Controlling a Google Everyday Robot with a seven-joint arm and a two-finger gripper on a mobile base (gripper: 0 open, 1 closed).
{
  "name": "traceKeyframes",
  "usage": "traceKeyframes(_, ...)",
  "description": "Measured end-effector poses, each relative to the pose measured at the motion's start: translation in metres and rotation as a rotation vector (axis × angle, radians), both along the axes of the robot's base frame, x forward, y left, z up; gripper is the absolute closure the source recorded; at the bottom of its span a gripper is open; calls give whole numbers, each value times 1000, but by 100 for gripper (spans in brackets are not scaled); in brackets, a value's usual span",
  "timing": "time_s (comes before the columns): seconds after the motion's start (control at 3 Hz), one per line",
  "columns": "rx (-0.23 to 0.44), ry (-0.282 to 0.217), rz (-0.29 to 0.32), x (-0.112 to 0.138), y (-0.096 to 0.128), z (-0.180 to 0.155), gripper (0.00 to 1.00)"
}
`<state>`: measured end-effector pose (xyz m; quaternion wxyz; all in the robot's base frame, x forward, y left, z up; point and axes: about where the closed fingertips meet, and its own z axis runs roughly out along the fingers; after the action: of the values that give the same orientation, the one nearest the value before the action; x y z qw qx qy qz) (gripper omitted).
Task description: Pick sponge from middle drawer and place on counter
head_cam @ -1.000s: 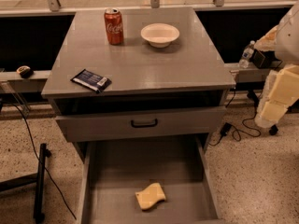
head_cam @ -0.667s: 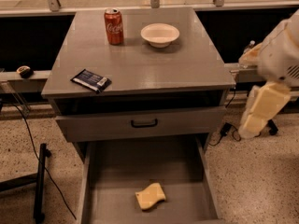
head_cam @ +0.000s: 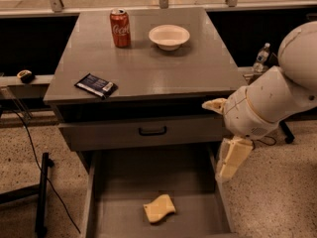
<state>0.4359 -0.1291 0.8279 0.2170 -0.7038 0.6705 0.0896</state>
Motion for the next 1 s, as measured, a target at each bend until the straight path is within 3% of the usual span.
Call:
traceKeyframes(0.33,4,-22,-6,-2,1,8,0)
traceKeyframes(0.67,106,26,182,-9,78,-83,0)
traceKeyframes(1.0,124,-9,325,3,133,-157,0)
